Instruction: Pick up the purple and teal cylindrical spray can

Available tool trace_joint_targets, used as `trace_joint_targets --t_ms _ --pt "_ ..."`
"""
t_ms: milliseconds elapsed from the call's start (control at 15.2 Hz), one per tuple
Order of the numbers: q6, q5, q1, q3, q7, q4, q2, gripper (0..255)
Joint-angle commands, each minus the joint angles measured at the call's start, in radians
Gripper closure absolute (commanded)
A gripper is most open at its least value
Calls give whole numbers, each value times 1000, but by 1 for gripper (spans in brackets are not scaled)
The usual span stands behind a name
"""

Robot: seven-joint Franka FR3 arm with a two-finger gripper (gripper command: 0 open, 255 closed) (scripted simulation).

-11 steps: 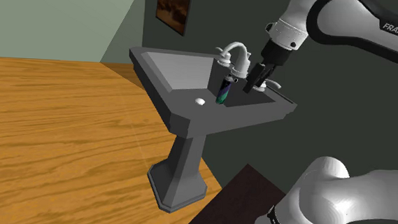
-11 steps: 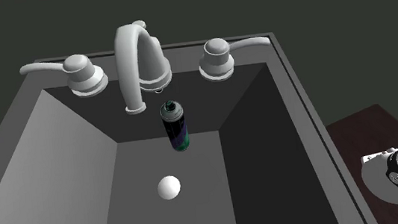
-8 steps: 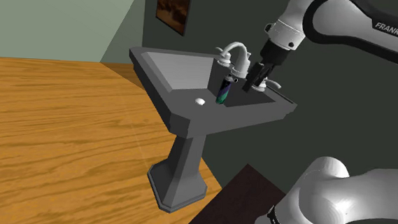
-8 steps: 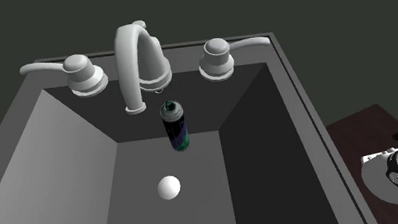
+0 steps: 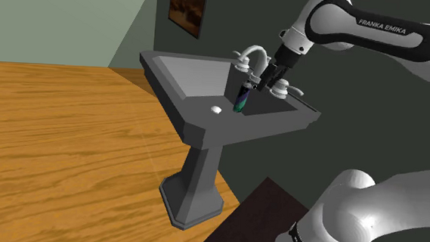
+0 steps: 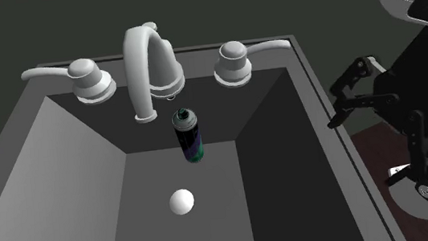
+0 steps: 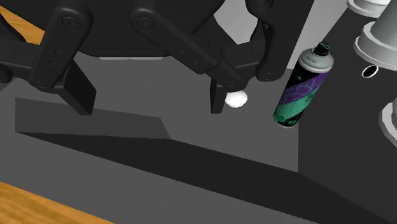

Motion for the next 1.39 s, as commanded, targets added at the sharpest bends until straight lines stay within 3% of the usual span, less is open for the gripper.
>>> trace_joint_targets --t_ms 0,462,858,1056,1320 --pt "33 13 0 -47 -47 24 51 0" --pt "111 124 20 -213 -225 170 276 0" --pt "111 312 17 -341 -410 354 521 0" --pt "80 434 -15 -383 -503 471 663 0" --pt "8 595 -106 -397 -599 657 861 0"
